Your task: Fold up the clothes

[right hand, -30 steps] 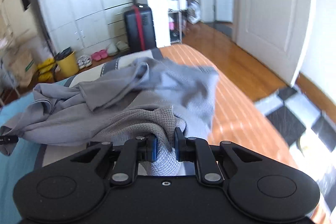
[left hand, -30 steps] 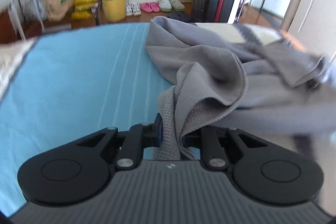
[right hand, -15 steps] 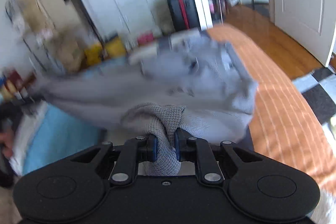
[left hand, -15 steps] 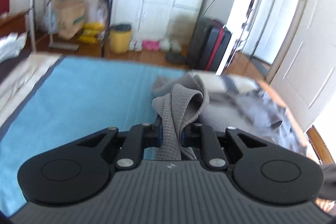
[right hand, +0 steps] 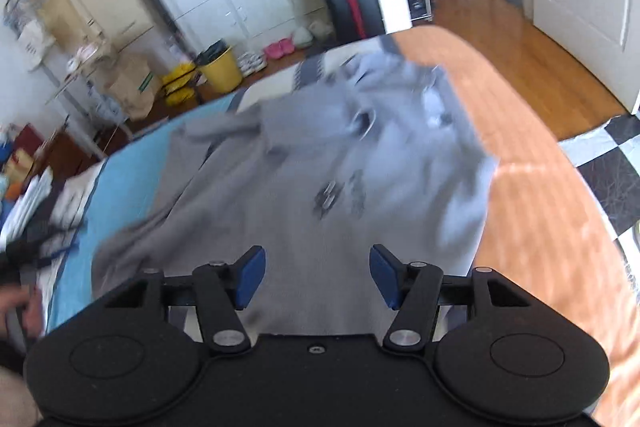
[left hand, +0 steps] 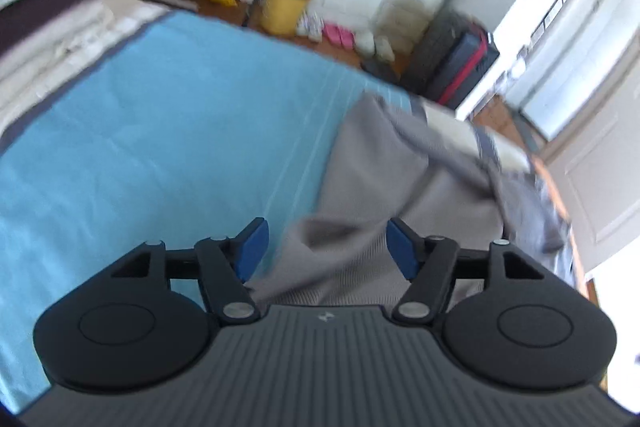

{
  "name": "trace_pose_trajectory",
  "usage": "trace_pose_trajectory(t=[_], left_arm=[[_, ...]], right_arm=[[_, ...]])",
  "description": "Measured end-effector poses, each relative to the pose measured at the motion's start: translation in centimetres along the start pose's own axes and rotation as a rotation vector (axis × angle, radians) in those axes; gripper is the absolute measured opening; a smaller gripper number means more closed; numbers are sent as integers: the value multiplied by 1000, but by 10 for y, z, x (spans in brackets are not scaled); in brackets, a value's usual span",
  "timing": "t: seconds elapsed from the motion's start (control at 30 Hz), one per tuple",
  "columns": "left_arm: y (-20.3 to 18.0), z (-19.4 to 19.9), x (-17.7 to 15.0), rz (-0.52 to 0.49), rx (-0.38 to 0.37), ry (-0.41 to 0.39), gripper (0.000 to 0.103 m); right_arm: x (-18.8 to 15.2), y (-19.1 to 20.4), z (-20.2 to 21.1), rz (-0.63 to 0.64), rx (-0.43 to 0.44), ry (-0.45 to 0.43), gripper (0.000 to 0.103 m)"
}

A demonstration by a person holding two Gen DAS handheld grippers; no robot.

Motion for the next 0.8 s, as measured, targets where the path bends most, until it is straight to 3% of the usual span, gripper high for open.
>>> trace_pose_trajectory(t=[0.07, 0.17, 0.3, 0.37, 0.47, 0.5, 0.63, 0.7, 0.8], left_arm=[[-5, -8, -2, -19, 5, 34, 65], [-10, -5, -14, -84, 34, 53, 65], [-14, -8, -15, -106, 12, 61, 65], [-15, -13, 0, -83, -26, 83, 65], [-20, -15, 35, -98, -68, 82, 65], [-23, -15, 47, -134, -52, 69, 67], [-23, -26, 75, -222, 2, 32, 83], [-12, -43, 60, -228, 30, 78, 83], [3, -77, 20, -288, 112, 255, 81]], right_arm=[[23, -19, -16, -40, -35, -19, 63], [32, -58, -43, -142, -197, -93, 64], [4, -91, -64, -330, -123, -1, 64], [10, -86, -68, -268, -124, 26, 64], [34, -80, -76, -62, -249, -22, 64], [41, -82, -80, -13, -285, -50, 64], [51, -117, -105, -61, -296, -31, 64], [45, -131, -114, -149, -267, 15, 64], [40, -135, -119, -239, -226, 44, 64]])
Point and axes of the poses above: each gripper's, at about its wrist camera, not at the fingertips, and z roughly against the way its jaws point, y to its left, x to its top, the point moved 4 cm from there along -z, roughly the way its jaws point, and after that the axes turned 7 degrees about -z, right-handed, at the moved point
